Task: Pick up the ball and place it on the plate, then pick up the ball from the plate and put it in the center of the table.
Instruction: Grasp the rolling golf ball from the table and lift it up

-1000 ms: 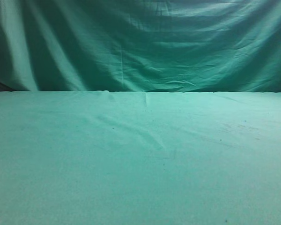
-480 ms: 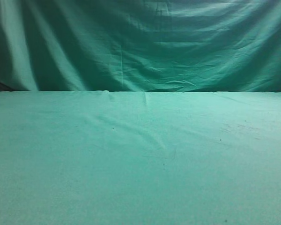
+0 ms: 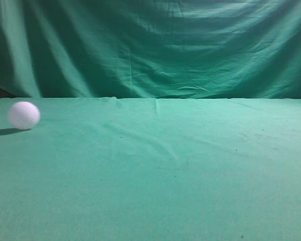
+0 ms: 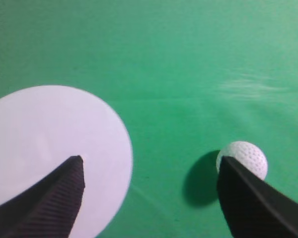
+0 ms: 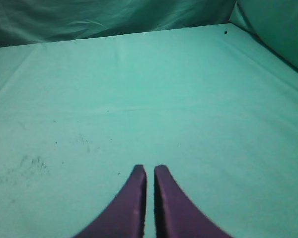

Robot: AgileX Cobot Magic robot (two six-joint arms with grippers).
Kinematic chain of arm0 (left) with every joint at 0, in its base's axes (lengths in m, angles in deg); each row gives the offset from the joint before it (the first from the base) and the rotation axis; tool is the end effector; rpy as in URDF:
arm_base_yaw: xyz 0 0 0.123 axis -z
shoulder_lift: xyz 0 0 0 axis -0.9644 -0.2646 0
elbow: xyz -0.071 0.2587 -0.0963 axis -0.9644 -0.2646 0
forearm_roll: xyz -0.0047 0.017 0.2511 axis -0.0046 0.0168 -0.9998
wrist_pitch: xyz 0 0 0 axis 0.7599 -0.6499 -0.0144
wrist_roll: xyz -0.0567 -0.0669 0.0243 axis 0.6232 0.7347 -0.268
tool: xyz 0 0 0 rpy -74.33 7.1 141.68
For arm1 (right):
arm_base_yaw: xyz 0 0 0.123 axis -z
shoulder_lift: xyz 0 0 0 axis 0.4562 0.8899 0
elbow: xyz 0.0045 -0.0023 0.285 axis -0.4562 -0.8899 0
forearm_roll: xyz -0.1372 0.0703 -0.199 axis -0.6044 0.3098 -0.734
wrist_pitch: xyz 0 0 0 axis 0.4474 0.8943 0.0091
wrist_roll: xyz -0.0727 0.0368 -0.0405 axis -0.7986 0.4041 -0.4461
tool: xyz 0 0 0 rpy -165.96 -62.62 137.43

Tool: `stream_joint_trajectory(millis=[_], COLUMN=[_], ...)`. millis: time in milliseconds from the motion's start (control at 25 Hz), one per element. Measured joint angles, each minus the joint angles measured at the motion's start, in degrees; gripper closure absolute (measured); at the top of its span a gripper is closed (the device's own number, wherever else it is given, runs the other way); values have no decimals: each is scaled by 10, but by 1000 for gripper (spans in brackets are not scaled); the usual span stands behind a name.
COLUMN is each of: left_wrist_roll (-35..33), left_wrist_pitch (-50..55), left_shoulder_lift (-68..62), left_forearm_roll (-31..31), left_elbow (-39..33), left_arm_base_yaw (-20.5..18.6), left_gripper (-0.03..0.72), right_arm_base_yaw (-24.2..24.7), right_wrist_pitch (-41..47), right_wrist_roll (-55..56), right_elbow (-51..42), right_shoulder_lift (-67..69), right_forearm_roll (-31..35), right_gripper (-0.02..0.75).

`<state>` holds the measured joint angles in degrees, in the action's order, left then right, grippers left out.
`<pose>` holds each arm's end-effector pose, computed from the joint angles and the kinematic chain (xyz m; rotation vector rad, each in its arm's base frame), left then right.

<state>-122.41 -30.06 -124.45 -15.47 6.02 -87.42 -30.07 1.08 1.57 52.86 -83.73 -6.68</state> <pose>0.3358 0.0341 0.2206 0.0496 2.5995 -0.4982 0.0527 -0.0017 0.1698 0.0242 1.8815 0.0185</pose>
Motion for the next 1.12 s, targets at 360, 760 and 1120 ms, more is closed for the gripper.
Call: stream_joint_trajectory(millis=[360,760,1120], left_wrist_roll=[21,44,98], left_wrist_pitch=[219,237,172], left_shoulder_lift=[11,157,306], left_forearm_roll=[56,63,-71], left_elbow=[130,134,108], left_arm_base_yaw=[0,6,177], left_gripper=[652,688,688], right_arm_base_yaw=[0,0,0], right_wrist_pitch=[0,0,0], right_wrist_roll=[0,0,0], right_elbow=[0,0,0], right_shoulder_lift=[0,0,0], right_forearm_roll=[0,0,0], right_gripper=[691,691,691])
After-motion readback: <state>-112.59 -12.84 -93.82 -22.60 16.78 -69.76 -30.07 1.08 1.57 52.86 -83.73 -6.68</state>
